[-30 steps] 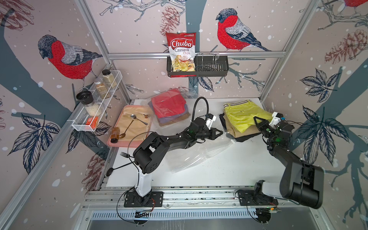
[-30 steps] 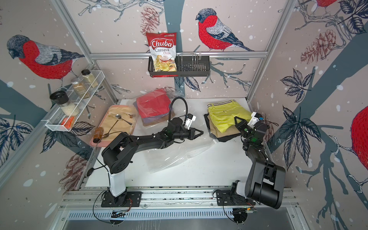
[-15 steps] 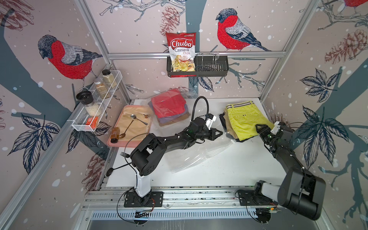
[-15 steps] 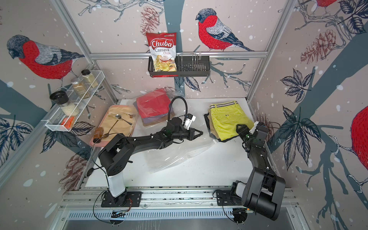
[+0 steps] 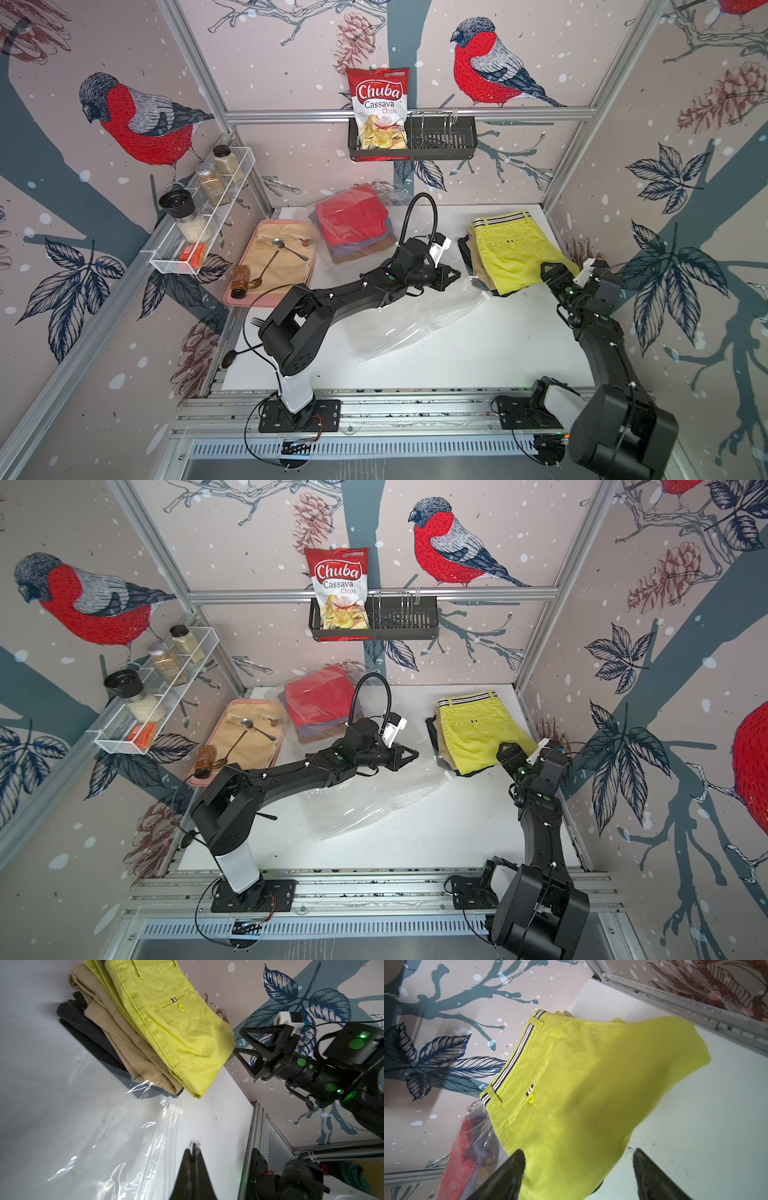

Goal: Take the trousers out of the vacuum bag
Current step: Place the trousers at the corner of the board.

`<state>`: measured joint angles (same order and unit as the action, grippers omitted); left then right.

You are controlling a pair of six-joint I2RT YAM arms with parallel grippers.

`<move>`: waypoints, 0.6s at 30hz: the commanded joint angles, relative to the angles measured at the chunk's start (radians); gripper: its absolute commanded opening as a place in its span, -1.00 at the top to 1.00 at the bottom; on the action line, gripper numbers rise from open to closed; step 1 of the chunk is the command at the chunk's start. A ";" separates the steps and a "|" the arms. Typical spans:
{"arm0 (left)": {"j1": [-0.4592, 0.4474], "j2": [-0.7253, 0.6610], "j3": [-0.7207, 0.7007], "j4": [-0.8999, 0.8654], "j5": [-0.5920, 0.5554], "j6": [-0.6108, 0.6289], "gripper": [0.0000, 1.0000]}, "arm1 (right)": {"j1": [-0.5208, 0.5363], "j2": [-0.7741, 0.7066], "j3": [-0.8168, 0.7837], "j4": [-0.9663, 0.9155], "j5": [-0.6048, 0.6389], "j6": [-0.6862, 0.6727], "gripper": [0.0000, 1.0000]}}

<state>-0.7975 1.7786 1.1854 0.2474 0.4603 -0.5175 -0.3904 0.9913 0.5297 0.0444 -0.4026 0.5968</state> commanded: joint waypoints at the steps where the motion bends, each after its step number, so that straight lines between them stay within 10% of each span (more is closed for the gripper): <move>1: 0.009 -0.029 -0.010 -0.061 -0.039 0.053 0.97 | 0.022 -0.049 -0.036 0.082 -0.042 -0.027 -0.67; 18: 0.016 -0.056 -0.044 -0.098 -0.075 0.066 0.96 | 0.177 0.520 0.240 0.164 -0.136 -0.086 -0.70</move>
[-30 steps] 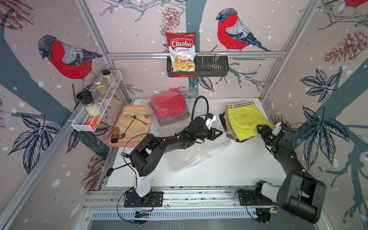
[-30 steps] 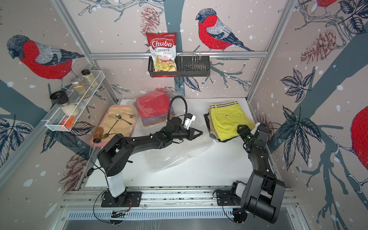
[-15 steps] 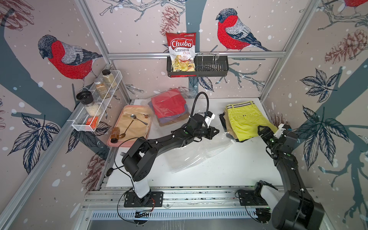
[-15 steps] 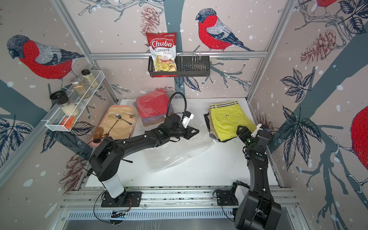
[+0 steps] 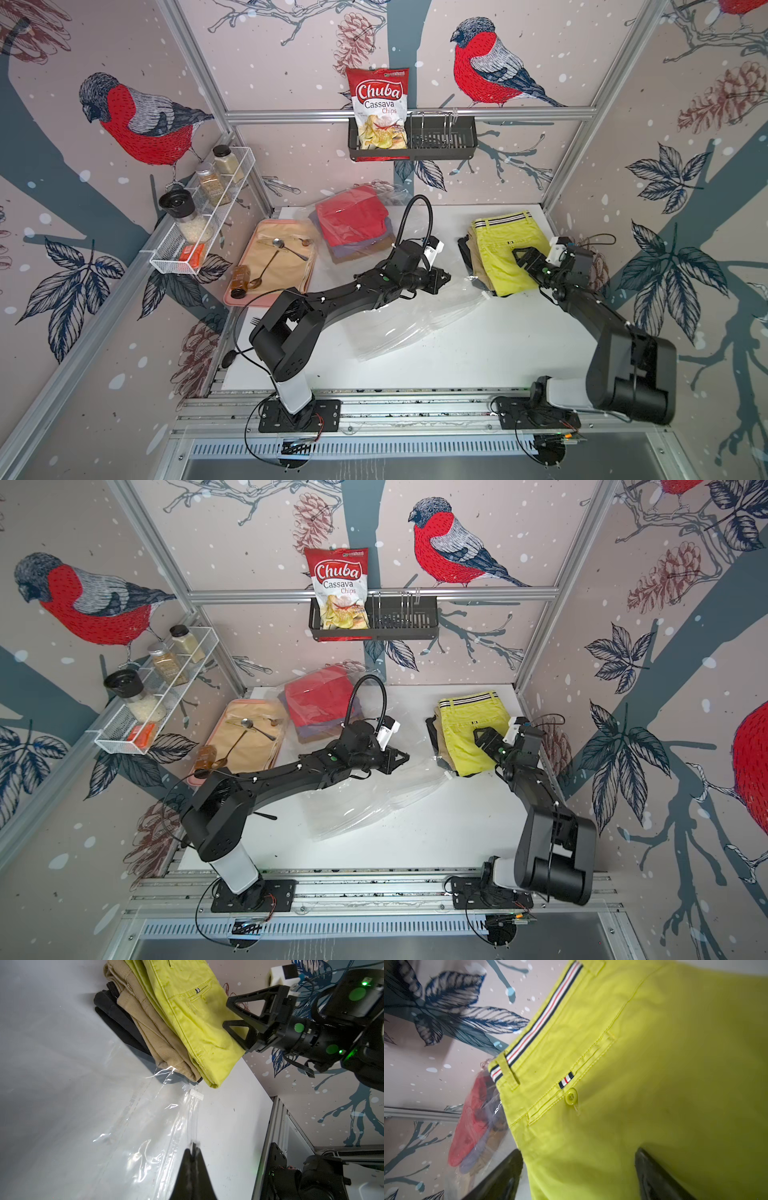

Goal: Take the trousers out of the vacuum bag
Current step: Place the trousers at the corner of the board.

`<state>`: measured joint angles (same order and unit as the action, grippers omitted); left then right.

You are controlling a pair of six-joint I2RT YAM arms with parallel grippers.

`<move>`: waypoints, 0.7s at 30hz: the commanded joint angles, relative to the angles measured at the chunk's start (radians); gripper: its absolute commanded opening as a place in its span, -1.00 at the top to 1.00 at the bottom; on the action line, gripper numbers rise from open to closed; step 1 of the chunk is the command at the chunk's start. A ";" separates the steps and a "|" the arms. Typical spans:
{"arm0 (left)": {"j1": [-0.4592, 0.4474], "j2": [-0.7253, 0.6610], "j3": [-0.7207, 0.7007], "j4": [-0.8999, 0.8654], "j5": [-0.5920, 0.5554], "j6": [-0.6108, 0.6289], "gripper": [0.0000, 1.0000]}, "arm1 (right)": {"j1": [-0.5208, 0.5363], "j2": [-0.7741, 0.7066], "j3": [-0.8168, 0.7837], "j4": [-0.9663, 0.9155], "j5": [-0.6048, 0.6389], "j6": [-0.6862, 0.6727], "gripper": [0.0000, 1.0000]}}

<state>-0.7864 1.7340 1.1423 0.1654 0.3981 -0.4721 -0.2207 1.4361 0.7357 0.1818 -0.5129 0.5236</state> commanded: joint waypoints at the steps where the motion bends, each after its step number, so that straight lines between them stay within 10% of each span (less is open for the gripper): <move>1: 0.007 -0.013 -0.002 -0.018 -0.014 0.021 0.96 | 0.009 0.104 0.046 0.042 -0.028 -0.006 -0.69; 21: 0.015 -0.033 -0.020 -0.037 -0.028 0.025 0.96 | 0.194 0.508 0.540 -0.148 0.157 -0.139 -0.69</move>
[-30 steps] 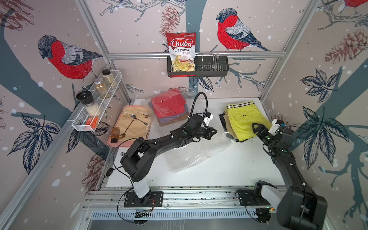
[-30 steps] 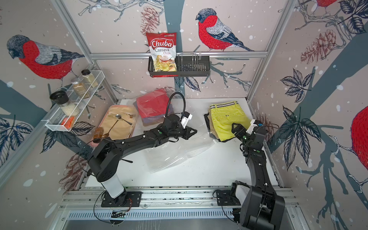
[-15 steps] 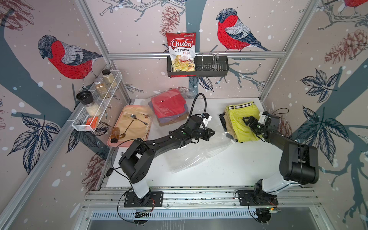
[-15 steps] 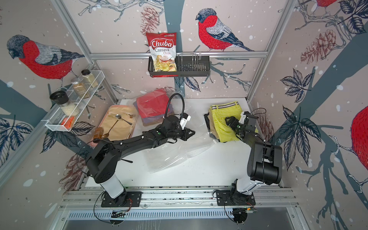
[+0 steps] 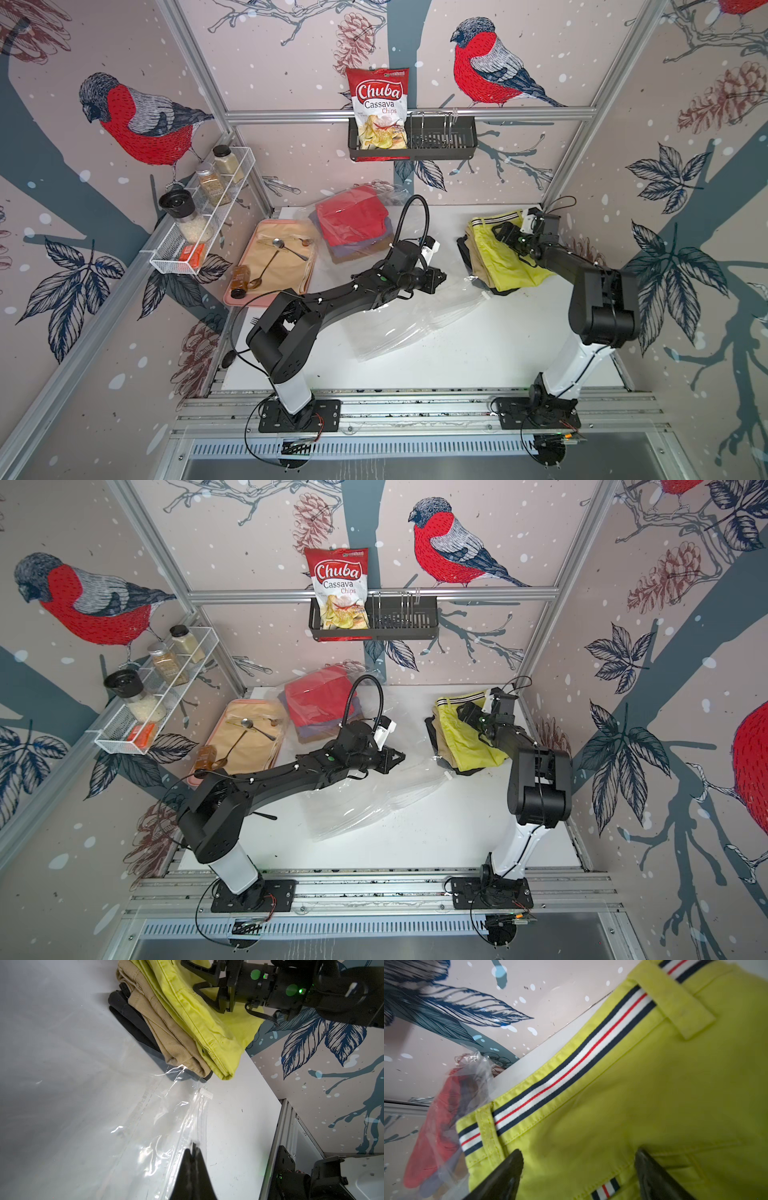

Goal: Take the trousers out of the vacuum bag
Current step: Place the trousers at the corner of the board.

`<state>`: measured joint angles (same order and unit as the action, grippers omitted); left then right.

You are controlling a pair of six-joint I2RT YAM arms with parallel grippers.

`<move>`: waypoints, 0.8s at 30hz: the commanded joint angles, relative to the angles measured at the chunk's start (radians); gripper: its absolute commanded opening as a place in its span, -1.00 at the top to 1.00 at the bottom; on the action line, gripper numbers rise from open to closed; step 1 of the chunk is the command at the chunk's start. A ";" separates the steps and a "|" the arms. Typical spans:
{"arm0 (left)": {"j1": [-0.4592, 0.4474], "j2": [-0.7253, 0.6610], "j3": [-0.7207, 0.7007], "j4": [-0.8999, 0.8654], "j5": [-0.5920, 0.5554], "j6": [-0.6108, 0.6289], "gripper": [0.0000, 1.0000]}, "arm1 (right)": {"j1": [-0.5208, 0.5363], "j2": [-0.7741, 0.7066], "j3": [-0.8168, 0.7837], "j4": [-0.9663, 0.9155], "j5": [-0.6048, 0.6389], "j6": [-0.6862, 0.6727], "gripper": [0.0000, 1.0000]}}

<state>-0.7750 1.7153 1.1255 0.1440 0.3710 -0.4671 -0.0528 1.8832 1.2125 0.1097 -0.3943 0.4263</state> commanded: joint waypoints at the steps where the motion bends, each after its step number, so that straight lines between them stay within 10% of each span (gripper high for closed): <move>1: 0.005 -0.019 -0.004 -0.019 -0.005 0.022 0.96 | 0.034 0.083 0.087 -0.084 0.045 -0.046 -0.69; 7: 0.008 -0.067 -0.006 -0.095 -0.062 0.056 0.86 | 0.060 0.143 0.182 -0.128 0.111 -0.066 -0.68; 21: 0.006 -0.186 -0.068 -0.253 -0.230 0.135 -0.84 | 0.071 -0.229 -0.105 0.024 0.113 -0.068 -0.67; 24: -0.006 -0.226 -0.091 -0.291 -0.274 0.154 -0.96 | 0.076 -0.340 -0.226 0.068 0.081 -0.044 -0.68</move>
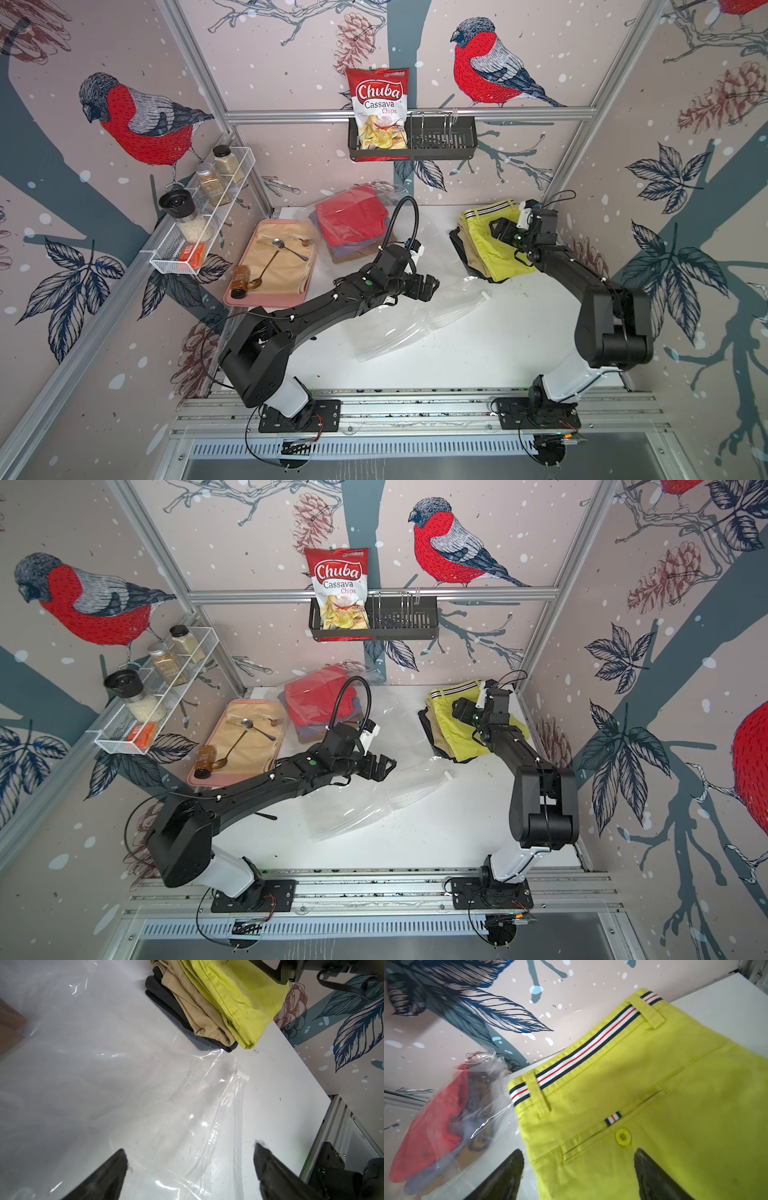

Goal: Take the trousers out of the vacuum bag
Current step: Place the trousers at the corner of the board, then open the vacuum bag at the center of the board.

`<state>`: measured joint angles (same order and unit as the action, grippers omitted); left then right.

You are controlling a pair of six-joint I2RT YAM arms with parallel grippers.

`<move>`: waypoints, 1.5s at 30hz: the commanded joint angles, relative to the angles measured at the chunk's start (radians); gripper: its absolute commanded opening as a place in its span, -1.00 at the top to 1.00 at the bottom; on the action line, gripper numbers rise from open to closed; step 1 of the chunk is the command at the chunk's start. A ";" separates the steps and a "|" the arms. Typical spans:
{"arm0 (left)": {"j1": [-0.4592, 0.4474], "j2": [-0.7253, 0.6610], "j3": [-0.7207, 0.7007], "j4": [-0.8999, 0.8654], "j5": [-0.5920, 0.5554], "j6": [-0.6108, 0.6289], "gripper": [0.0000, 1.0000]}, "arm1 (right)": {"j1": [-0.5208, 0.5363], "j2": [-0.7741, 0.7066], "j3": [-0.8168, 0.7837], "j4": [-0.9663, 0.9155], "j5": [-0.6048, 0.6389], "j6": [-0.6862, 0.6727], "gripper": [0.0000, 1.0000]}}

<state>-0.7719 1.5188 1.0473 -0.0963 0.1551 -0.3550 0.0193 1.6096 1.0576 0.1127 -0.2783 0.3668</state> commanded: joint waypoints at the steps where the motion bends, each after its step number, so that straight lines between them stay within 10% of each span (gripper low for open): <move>1: -0.014 -0.040 -0.020 -0.063 -0.068 0.052 -0.96 | 0.006 -0.104 -0.114 0.079 -0.047 0.024 -0.68; 24: -0.414 0.195 0.146 -0.413 -0.746 0.007 -0.88 | 0.127 -1.149 -0.808 -0.126 -0.220 0.347 -0.82; 35: -0.345 0.250 0.274 -0.467 -0.751 -0.038 0.49 | 0.317 -1.270 -0.964 0.002 -0.198 0.538 -0.77; 45: -0.299 0.208 0.304 -0.415 -0.634 -0.009 1.00 | 0.625 -1.078 -1.018 0.345 0.025 0.651 -0.29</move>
<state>-1.0737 1.7393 1.3342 -0.5343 -0.5144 -0.3687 0.5842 0.4900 0.0380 0.2855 -0.3779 0.9760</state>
